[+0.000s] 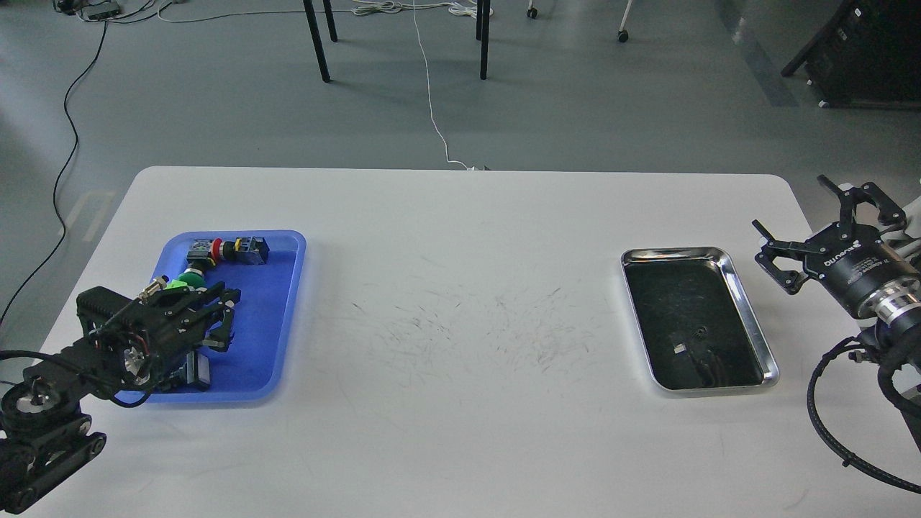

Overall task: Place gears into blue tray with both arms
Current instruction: 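Carry the black piece into the blue tray and release it, then lift the left gripper off the blue tray and raise the right arm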

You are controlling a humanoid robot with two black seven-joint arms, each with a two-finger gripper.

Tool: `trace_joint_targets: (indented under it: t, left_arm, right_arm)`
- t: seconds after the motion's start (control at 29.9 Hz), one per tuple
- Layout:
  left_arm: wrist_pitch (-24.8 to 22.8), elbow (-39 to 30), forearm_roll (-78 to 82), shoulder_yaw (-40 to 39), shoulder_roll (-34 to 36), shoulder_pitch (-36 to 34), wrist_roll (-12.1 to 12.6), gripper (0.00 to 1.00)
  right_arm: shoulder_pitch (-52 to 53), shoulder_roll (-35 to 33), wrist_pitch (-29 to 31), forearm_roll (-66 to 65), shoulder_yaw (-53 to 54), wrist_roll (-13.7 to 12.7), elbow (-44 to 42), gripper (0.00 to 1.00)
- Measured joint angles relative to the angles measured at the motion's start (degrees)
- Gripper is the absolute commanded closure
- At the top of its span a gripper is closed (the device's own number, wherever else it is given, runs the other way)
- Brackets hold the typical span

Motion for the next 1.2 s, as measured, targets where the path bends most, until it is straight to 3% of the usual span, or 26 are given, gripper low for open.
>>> trace_joint_targets:
  t: [0.27,0.43,0.57,0.94,1.2]
  left_arm:
    - [-0.1,1.3,-0.4,-0.1,-1.0,-0.2,0.1,0.49]
    - [-0.1,1.4,-0.9,-0.1,-1.1,-0.4,0.1,0.14]
    - [-0.1,1.2,-2.4,-0.2,-1.1,-1.0,0.0,0.06]
    - [-1.9,-5.4,-21.5,-0.8,3.1,-10.0,0.4,0.03]
    - [-3.6,-7.5,-64.3,-2.5,2.6,-19.0,0.6,0.03]
  right_arm:
    - [0.0,0.0,0.0,0.0,0.0,0.0,-0.1,0.06]
    - [0.0,0.0,0.0,0.0,0.0,0.0,-0.1,0.06]
    - [0.0,0.0,0.0,0.0,0.0,0.0,0.0,0.06]
    - [0.4,-0.8,1.7,-0.4,0.8,0.0,1.1,0.01]
    - [2.9,-2.5,1.8,-0.4,1.7,-0.2,2.1,0.01]
